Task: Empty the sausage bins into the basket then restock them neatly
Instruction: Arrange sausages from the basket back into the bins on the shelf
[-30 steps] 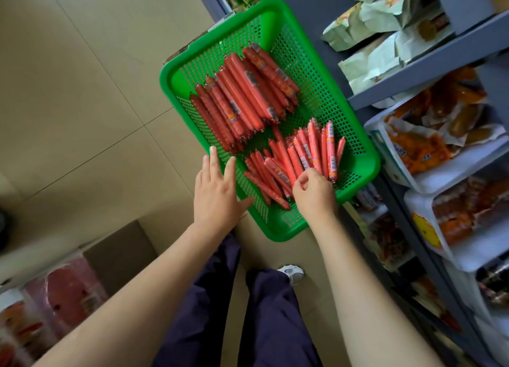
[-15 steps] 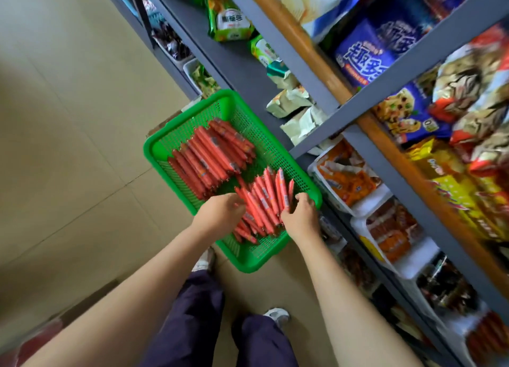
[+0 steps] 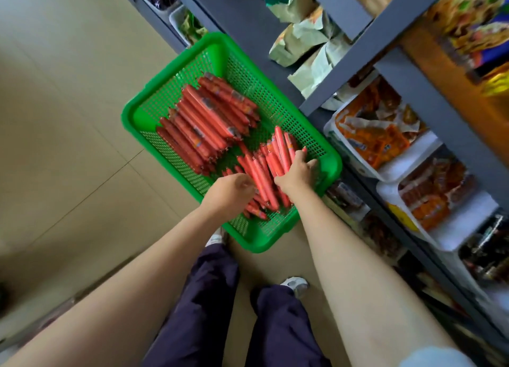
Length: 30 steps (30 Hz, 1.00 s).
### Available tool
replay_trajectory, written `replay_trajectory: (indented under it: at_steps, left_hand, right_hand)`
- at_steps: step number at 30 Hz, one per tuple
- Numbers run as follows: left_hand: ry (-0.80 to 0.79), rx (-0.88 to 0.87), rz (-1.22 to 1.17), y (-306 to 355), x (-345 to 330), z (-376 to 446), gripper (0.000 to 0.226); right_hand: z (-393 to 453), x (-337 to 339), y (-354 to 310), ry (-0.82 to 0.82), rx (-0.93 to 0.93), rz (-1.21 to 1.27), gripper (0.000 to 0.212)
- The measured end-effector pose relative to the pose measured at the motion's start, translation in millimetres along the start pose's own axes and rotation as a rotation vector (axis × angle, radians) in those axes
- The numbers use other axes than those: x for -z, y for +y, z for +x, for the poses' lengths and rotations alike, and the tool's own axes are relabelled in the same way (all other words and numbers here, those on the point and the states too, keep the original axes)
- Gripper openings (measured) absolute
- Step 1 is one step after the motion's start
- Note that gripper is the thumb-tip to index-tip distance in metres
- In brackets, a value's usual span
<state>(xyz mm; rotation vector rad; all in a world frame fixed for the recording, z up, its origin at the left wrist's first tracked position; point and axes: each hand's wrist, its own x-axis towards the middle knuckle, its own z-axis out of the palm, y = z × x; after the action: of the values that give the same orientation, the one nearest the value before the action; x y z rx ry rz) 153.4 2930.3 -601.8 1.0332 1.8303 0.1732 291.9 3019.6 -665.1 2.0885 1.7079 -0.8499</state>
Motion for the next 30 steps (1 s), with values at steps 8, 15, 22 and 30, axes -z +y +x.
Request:
replay_trajectory:
  at_steps: [8, 15, 22, 30]
  left_hand:
    - [0.009, 0.012, -0.069, -5, 3, 3, 0.022]
    - [0.003, 0.036, -0.204, -22, 5, -1, 0.024]
    - [0.007, 0.1, -0.437, -20, 8, -2, 0.021]
    - [-0.278, 0.026, -1.238, 8, 10, -10, 0.036]
  right_hand:
    - [0, -5, -5, 0.068, 0.024, -0.025, 0.072]
    - [6, -3, 4, 0.025, 0.079, 0.128, 0.051]
    - [-10, 15, -5, -0.054, 0.184, 0.354, 0.053]
    - [-91, 49, -17, -0.48, 0.414, 0.592, 0.061]
